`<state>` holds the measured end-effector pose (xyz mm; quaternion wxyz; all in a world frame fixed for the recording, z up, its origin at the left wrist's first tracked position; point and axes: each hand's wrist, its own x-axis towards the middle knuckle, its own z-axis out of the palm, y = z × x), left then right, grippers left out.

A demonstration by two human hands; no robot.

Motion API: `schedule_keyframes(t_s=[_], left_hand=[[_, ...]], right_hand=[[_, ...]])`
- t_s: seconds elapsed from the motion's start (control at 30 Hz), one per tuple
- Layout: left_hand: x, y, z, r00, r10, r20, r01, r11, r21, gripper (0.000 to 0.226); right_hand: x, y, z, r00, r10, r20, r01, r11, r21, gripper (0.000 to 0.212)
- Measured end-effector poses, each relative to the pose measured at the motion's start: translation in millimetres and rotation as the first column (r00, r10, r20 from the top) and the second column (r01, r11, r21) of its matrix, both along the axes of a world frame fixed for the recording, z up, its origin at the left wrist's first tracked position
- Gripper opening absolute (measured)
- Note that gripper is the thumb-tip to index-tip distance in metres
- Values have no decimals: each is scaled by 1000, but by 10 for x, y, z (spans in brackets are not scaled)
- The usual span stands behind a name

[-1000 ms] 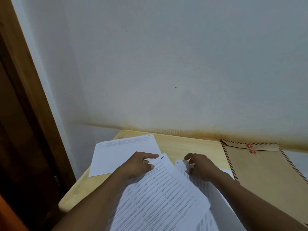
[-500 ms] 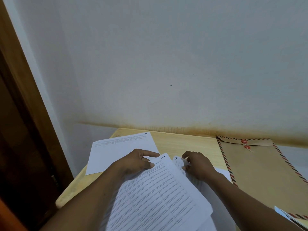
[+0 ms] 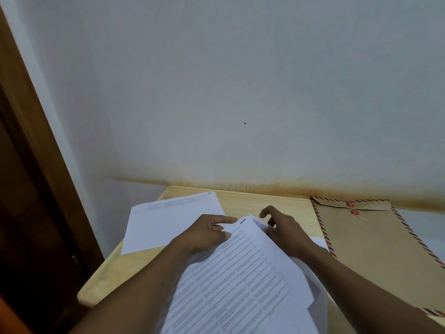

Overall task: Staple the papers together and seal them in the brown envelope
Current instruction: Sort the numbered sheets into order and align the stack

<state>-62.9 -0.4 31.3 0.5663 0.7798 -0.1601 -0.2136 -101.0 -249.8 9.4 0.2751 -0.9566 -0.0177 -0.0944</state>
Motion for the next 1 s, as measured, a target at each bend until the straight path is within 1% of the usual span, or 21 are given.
schedule_keyframes(t_s=[0.1,0.17,0.3,0.4,0.47,0.6,0.67,0.73,0.87,1.0], left_hand=[[6,-20,73,1000,7,21,-6,999,-47,36],[36,-26,105,998,19,57,-17,999,-31,36],[107,-23,153,980,44,192,-48,999,19,40],[108,-41,231,951,108,291,-118,993,18,41],[100,-55,262,932,127,341,-139,990,11,41],[92,-45,249,908,159,387,-177,984,11,40],[95,-24,229,900,186,394,-201,980,-4,41],[89,-5,216,895,218,390,-226,974,-26,41],[83,33,185,902,255,349,-259,965,-36,39],[71,101,151,946,240,218,-228,970,-79,38]], right_hand=[[-15,0,278,1000,23,-8,-22,987,159,31],[-26,9,428,999,21,-35,-10,958,288,33],[-44,30,591,994,45,-99,14,852,524,36],[-48,50,618,993,54,-105,22,787,617,28],[-58,103,638,995,39,-96,31,770,637,23],[-84,250,712,999,20,-42,12,767,642,17],[-70,279,712,999,32,-15,-16,796,605,11],[-50,285,699,999,54,-9,-40,830,556,15],[-14,314,683,998,66,-20,-47,869,492,21],[5,349,621,998,61,-12,-48,872,488,24]])
